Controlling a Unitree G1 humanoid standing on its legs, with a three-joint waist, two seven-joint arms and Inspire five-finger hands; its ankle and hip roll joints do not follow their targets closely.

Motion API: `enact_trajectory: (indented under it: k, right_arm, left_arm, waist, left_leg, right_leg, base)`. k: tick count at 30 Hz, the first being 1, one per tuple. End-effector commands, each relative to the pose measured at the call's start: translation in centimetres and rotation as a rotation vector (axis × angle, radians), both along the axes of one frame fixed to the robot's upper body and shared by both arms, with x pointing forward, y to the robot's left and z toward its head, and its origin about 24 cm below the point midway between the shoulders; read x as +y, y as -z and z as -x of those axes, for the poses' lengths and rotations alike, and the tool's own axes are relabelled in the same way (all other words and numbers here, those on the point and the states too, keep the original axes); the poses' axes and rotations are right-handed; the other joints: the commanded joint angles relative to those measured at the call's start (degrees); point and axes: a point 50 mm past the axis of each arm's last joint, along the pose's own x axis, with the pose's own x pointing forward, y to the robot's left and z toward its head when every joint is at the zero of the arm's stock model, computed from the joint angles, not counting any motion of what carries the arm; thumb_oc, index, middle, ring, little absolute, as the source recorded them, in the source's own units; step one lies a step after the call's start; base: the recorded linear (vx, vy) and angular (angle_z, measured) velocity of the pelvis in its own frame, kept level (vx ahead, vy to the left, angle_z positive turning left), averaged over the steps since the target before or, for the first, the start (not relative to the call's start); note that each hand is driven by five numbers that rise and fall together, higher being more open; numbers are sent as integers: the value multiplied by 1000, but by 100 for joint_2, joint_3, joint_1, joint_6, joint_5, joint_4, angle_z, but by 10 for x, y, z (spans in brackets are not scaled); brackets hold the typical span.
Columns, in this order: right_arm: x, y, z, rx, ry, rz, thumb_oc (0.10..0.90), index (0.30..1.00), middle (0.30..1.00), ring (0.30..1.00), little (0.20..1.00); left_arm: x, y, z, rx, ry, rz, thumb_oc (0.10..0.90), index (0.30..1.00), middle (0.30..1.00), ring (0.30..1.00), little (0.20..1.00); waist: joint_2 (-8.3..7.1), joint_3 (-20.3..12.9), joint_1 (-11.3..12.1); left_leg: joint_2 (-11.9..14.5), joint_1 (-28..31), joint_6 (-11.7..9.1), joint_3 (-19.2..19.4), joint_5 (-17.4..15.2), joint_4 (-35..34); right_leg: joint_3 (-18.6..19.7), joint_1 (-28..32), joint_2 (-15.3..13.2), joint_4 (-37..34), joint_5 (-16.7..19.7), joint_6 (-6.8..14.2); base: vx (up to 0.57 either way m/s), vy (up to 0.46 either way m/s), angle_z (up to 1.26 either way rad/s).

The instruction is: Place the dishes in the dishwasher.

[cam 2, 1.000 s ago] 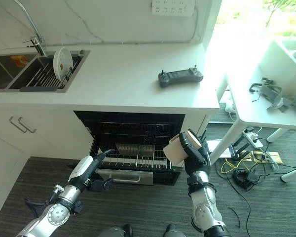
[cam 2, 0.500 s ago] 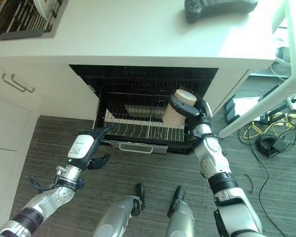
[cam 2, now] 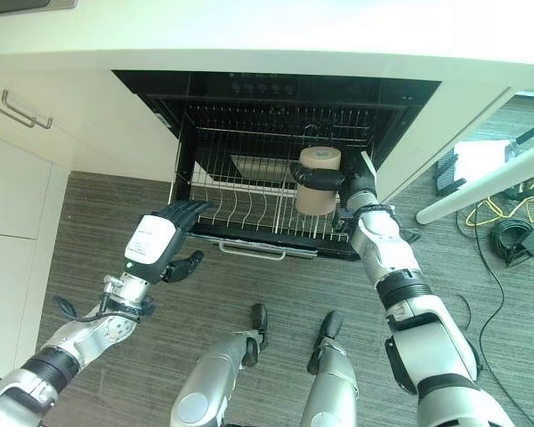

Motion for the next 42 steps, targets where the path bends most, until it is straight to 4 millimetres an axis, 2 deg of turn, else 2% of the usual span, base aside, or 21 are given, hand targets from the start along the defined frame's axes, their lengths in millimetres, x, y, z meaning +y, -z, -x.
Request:
enact_trajectory:
  k: [1, 8, 11, 16, 21, 22, 28, 34, 40, 42]
  right_arm:
    - [12, -73, -7, -260, -17, 52, 400, 300, 300, 300, 300]
    - [29, -75, -10, -274, -11, 105, 400, 300, 300, 300, 300]
    - [31, -54, -11, -222, 26, 26, 400, 300, 300, 300, 300]
    - [33, -28, -7, -193, 104, 17, 400, 300, 300, 300, 300]
    - [8, 4, 2, -162, 268, 124, 400, 300, 300, 300, 300]
    - [1, 6, 4, -161, 306, 147, 800, 900, 900, 900, 900]
    - [-15, 14, 10, -156, 345, 224, 800, 900, 900, 900, 900]
    - [-8, 6, 14, -251, 319, 249, 800, 900, 900, 900, 900]
    - [-8, 14, 18, -234, 318, 237, 800, 900, 900, 900, 900]
    - [-6, 10, 20, -275, 287, 231, 800, 900, 900, 900, 900]
  left_arm:
    - [-5, -30, 0, -123, 88, 16, 800, 900, 900, 900, 900]
    - [-12, -31, -2, -132, 100, 15, 800, 900, 900, 900, 900]
    - [-17, -27, -1, -139, 98, 25, 800, 900, 900, 900, 900]
    - [-23, -18, 1, -143, 83, 45, 800, 900, 900, 900, 900]
    - [-26, -6, 5, -141, 54, 84, 800, 900, 900, 900, 900]
    - [-25, -6, 5, -137, 48, 86, 800, 900, 900, 900, 900]
    - [-27, 0, 9, -125, 47, 93, 800, 900, 900, 900, 900]
    - [-29, 3, 10, -113, 39, 107, 800, 900, 900, 900, 900]
    - [-30, 9, 13, -100, 32, 118, 800, 900, 900, 900, 900]
    - [-31, 9, 14, -96, 31, 119, 800, 900, 900, 900, 900]
  waist:
    - [63, -219, 33]
    - [163, -89, 80]
    - [196, -20, 76]
    - [226, 18, 16]
    - [284, 18, -79]
    - [299, 18, -98]
    - [318, 18, -143]
    - [374, 18, -224]
    - [394, 18, -276]
    - [408, 18, -290]
  left_leg:
    - [147, -143, -335, -176, -215, -109]
    - [102, -216, -315, -176, -187, -109]
    - [98, -221, -317, -169, -178, -109]
    - [111, -259, -308, -112, -189, -109]
    - [103, -225, -305, -90, -239, -109]
    - [115, -244, -301, -100, -225, -109]
    - [120, -192, -296, -109, -249, -109]
    - [121, -169, -291, -97, -250, -109]
    - [127, -142, -286, -84, -253, -109]
    - [137, -142, -283, -75, -242, -109]
  right_leg:
    - [183, 256, -265, 189, -675, 294]
    - [166, 184, -315, 189, -620, 324]
    - [155, 181, -333, 189, -612, 332]
    - [173, 115, -356, 189, -589, 356]
    - [252, 101, -375, 189, -611, 377]
    - [256, 72, -357, 189, -581, 370]
    - [280, 93, -347, 189, -580, 372]
    - [340, 59, -337, 189, -563, 365]
    - [370, 55, -328, 189, -551, 359]
    - [372, 49, -327, 189, -539, 357]
  base:
    - [-25, 22, 6]
    - [-20, 26, 4]
    - [-11, 36, 0]
    - [12, 31, -3]
    - [46, 58, -6]
    - [29, 17, -4]
    - [34, 8, 0]
    - [31, 21, -6]
    - [21, 20, -6]
    - [7, 8, -3]
